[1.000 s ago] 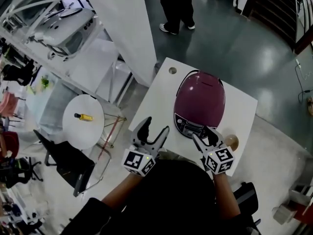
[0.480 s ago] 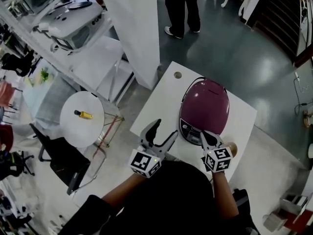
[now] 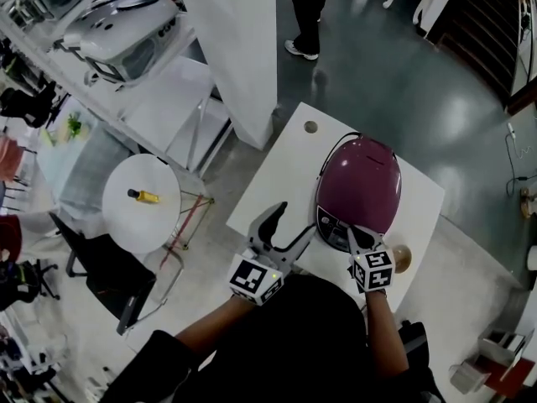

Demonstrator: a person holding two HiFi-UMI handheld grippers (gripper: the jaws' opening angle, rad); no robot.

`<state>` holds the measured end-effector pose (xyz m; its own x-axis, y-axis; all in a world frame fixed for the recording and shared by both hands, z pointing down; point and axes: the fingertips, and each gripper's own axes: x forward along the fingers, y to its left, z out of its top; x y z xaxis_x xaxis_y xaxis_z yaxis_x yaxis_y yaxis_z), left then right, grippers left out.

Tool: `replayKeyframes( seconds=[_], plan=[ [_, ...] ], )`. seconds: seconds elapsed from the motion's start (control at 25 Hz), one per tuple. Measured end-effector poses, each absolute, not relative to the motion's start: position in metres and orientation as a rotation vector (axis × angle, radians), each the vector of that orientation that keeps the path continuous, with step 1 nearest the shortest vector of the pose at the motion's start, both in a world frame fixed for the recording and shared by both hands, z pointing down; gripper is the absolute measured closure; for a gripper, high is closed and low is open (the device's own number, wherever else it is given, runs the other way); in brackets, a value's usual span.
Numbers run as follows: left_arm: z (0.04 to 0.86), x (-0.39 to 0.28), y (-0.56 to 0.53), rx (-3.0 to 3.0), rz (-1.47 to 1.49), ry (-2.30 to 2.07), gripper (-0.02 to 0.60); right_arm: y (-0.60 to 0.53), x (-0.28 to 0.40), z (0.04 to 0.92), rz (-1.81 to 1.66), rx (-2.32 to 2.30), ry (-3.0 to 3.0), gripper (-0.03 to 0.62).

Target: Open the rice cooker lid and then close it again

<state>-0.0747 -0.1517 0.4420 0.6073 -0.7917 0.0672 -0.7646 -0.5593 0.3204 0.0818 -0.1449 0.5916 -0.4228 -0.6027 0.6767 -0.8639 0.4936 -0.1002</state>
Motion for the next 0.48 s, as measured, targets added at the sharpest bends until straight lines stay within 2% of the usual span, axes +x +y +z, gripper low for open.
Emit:
replayKeyframes(
  seconds=[0.48],
  plan=[
    [0.454,-0.076,-0.167,2.549,-0.110,-1.191,0.299,-0.141,0.082,0.599,0.526,1.247,-2.039,0.594]
  ],
)
